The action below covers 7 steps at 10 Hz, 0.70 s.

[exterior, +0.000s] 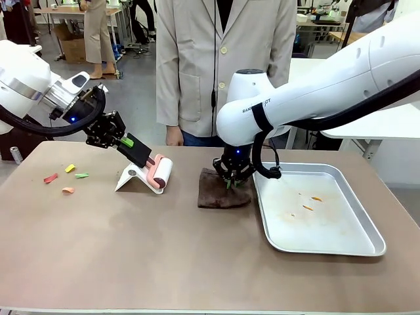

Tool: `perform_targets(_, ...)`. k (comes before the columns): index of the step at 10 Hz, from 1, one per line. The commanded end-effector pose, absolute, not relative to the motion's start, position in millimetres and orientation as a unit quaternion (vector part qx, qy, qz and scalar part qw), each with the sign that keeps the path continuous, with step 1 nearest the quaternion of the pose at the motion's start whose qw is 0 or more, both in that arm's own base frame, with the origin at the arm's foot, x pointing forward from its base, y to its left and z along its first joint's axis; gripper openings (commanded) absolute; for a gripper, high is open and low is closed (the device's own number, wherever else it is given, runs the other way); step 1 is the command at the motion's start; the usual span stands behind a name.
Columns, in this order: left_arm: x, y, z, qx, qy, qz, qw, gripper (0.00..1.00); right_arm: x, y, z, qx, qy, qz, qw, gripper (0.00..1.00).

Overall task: Clean the surface of the table.
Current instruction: Hold the Lint Roller with your left hand and the towel with your right hand.

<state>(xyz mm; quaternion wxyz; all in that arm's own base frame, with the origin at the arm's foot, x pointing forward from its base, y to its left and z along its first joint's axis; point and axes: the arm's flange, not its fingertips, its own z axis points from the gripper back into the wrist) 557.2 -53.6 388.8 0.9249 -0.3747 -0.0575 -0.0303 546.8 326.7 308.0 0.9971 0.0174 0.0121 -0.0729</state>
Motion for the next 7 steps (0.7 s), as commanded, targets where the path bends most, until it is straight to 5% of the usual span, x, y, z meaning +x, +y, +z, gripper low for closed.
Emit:
perform_targets(1, 554.7, -46.7, 386.7, -0.382, -0.088, -0.037, 0.919, 0.00, 546.5, 319.3, 290.7, 0.019, 0.031, -0.066, 0.997, 0.00)
perform_targets(4, 551.6, -46.2, 390.2, -0.390, -0.100, -0.039, 0.914, 0.00, 546.3, 316.9, 292.7, 0.029, 0.032, -0.066, 0.997, 0.00)
perform_targets(7, 543.2, -39.2, 400.7, -0.416, -0.086, -0.060, 0.903, 0.00, 540.8, 292.4, 324.3, 0.149, 0.046, -0.072, 0.985, 0.00)
